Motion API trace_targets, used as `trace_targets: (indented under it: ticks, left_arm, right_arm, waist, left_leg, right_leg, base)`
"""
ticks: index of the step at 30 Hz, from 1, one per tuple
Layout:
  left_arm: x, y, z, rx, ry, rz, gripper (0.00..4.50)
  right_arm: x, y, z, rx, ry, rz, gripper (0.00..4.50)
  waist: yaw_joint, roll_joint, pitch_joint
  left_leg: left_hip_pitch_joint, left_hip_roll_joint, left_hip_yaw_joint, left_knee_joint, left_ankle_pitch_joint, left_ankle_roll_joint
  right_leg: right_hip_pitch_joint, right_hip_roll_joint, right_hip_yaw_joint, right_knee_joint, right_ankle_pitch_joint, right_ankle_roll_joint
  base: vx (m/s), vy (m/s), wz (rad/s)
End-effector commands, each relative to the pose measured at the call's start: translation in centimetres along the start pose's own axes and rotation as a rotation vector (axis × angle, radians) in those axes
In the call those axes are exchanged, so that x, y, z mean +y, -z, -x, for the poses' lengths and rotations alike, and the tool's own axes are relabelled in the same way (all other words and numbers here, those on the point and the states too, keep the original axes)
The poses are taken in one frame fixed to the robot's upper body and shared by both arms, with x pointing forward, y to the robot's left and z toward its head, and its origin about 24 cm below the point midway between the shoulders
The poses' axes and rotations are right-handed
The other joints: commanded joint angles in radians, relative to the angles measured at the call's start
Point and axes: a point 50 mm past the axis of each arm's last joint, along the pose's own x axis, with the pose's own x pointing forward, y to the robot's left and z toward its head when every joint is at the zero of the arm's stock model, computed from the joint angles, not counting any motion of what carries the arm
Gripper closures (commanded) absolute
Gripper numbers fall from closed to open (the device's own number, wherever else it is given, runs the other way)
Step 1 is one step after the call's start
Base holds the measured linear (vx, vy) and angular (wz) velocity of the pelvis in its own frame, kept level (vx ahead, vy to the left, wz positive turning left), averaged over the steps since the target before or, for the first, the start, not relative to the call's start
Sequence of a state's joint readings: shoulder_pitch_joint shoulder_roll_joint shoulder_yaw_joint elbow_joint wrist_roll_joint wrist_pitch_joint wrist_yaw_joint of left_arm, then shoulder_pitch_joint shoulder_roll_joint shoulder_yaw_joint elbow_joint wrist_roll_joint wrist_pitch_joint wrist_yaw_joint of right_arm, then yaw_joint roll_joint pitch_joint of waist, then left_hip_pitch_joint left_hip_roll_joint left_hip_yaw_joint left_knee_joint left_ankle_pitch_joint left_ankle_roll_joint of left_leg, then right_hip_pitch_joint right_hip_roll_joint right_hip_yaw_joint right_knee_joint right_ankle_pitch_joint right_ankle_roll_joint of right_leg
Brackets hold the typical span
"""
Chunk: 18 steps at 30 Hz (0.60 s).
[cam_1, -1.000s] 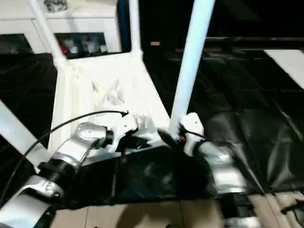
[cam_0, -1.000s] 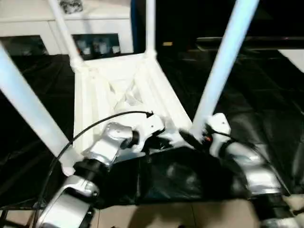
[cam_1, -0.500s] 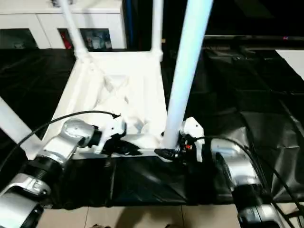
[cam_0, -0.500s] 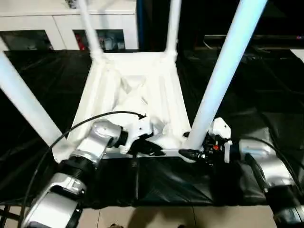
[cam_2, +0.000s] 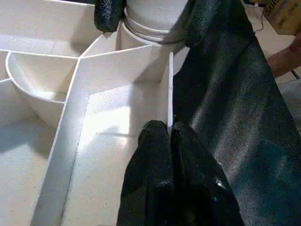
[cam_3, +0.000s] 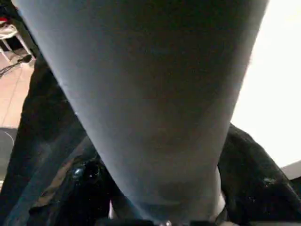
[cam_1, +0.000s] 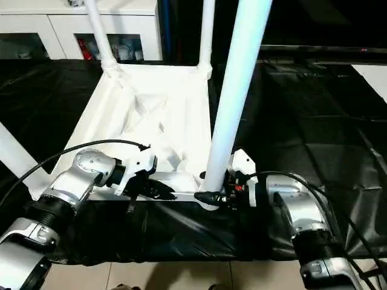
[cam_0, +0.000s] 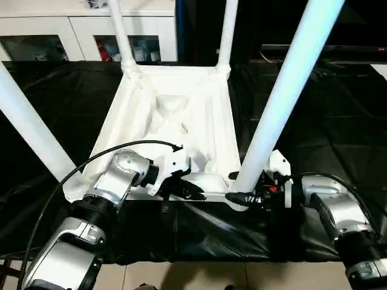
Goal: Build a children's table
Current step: Rotate leg to tighten
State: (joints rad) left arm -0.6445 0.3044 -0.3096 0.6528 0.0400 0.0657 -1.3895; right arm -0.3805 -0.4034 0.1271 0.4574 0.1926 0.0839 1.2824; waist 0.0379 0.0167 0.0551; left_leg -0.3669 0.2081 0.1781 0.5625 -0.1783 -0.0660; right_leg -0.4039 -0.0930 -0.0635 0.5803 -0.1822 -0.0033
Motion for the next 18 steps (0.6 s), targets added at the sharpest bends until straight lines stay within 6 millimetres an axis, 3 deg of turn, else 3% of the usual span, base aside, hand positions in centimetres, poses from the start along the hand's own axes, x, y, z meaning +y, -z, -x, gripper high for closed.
trace_targets:
  ticks: [1, 4, 5, 6, 8, 9, 10, 11, 12, 13, 14, 15, 18]
  left_arm:
    - [-0.5, 0.9, -1.2, 0.016, 0.019, 0.054, 4.50]
    - [-0.1, 0.5, -1.8, -0.001, -0.048, 0.075, 4.50]
    - [0.1, 0.2, -2.5, -0.019, -0.099, 0.095, 4.50]
    - [0.1, 0.2, -2.5, -0.019, -0.099, 0.095, 4.50]
    - [0.2, -0.3, -3.8, -0.047, -0.160, 0.124, 4.50]
    - [0.2, -0.4, -4.1, -0.052, -0.171, 0.129, 4.50]
    - [0.2, -0.6, -4.8, -0.061, -0.191, 0.140, 4.50]
    - [0.1, -0.8, -5.2, -0.068, -0.201, 0.147, 4.50]
    - [0.0, -1.1, -6.1, -0.072, -0.221, 0.156, 4.50]
    - [-0.1, -1.3, -6.7, -0.069, -0.232, 0.155, 4.50]
    - [-0.2, -1.4, -7.1, -0.067, -0.238, 0.155, 4.50]
    - [-0.2, -1.5, -7.5, -0.060, -0.269, 0.160, 4.50]
    - [-0.3, -1.8, -8.1, -0.054, -0.300, 0.154, 4.50]
  right_arm:
    - [1.1, 0.1, -1.4, -0.038, -0.066, -0.035, 1.89]
    - [1.2, 0.4, -2.2, -0.085, 0.073, -0.047, 1.89]
    - [1.1, 0.8, -2.7, -0.093, 0.189, -0.070, 1.89]
    - [1.1, 0.8, -2.7, -0.093, 0.189, -0.070, 1.89]
    - [1.1, 1.2, -3.7, -0.108, 0.349, -0.107, 1.89]
    - [1.1, 1.3, -3.9, -0.109, 0.378, -0.119, 1.90]
    - [1.2, 1.4, -4.4, -0.123, 0.431, -0.138, 1.90]
    - [1.2, 1.4, -4.8, -0.135, 0.464, -0.161, 1.90]
    - [1.2, 1.4, -5.4, -0.143, 0.531, -0.194, 1.90]
    - [1.1, 1.3, -5.9, -0.155, 0.595, -0.221, 1.90]
    - [1.0, 1.3, -6.2, -0.160, 0.631, -0.236, 1.90]
    - [0.8, 1.5, -6.5, -0.150, 0.707, -0.289, 1.90]
    - [0.5, 1.6, -7.3, -0.124, 0.789, -0.311, 1.90]
  waist:
    - [0.004, -0.010, -0.052]
    - [0.007, -0.009, -0.047]
    - [0.004, -0.011, -0.045]
    - [0.003, -0.012, -0.042]
    - [-0.004, -0.013, -0.038]
    - [-0.007, -0.010, -0.033]
    - [-0.012, -0.007, -0.030]
    - [-0.016, -0.012, -0.029]
    - [-0.016, -0.006, -0.028]
    - [-0.020, -0.009, -0.028]
    - [-0.021, -0.009, -0.028]
    - [-0.026, -0.003, -0.028]
    - [-0.033, -0.004, -0.029]
  left_leg:
    - [0.006, 0.023, 0.007, -0.055, -0.157, 0.107]
    - [0.007, 0.025, 0.009, -0.058, -0.172, 0.096]
    - [0.006, 0.021, 0.007, -0.062, -0.209, 0.081]
    - [0.008, 0.022, 0.007, -0.065, -0.221, 0.068]
    - [0.006, 0.020, 0.001, -0.072, -0.264, 0.040]
    - [0.012, 0.020, -0.001, -0.075, -0.298, 0.022]
    - [0.007, 0.015, -0.008, -0.080, -0.331, 0.007]
    - [0.010, 0.012, -0.011, -0.082, -0.370, 0.001]
    - [0.013, 0.012, -0.012, -0.083, -0.385, -0.002]
    - [0.020, 0.011, -0.013, -0.081, -0.409, -0.006]
    - [0.021, 0.010, -0.013, -0.081, -0.413, -0.009]
    - [0.024, 0.008, -0.016, -0.083, -0.437, -0.010]
    - [0.024, 0.006, -0.018, -0.084, -0.455, -0.005]
  right_leg:
    - [0.055, -0.038, 0.033, -0.050, -0.088, -0.289]
    - [0.050, -0.040, 0.035, -0.055, -0.117, -0.281]
    - [0.052, -0.041, 0.032, -0.062, -0.191, -0.264]
    - [0.049, -0.042, 0.035, -0.067, -0.227, -0.250]
    - [0.048, -0.045, 0.034, -0.078, -0.348, -0.212]
    - [0.040, -0.044, 0.036, -0.089, -0.410, -0.186]
    - [0.043, -0.044, 0.032, -0.090, -0.472, -0.159]
    - [0.039, -0.043, 0.030, -0.099, -0.542, -0.126]
    - [0.035, -0.044, 0.032, -0.103, -0.565, -0.115]
    - [0.027, -0.044, 0.033, -0.111, -0.599, -0.098]
    - [0.025, -0.044, 0.034, -0.113, -0.604, -0.093]
    - [0.022, -0.041, 0.032, -0.117, -0.625, -0.076]
    - [0.020, -0.039, 0.030, -0.121, -0.626, -0.065]
  base:
    - [0.000, 0.000, 0.00]
    - [0.000, 0.000, 0.00]
    - [0.000, 0.000, 0.00]
    - [0.000, 0.000, 0.00]
    - [0.000, 0.000, 0.00]
    - [0.000, 0.000, 0.00]
    - [0.000, 0.000, 0.00]
    - [0.000, 0.000, 0.00]
    - [0.000, 0.000, 0.00]
    - [0.000, 0.000, 0.00]
    - [0.000, 0.000, 0.00]
    - [0.000, 0.000, 0.00]
    - [0.000, 0.000, 0.00]
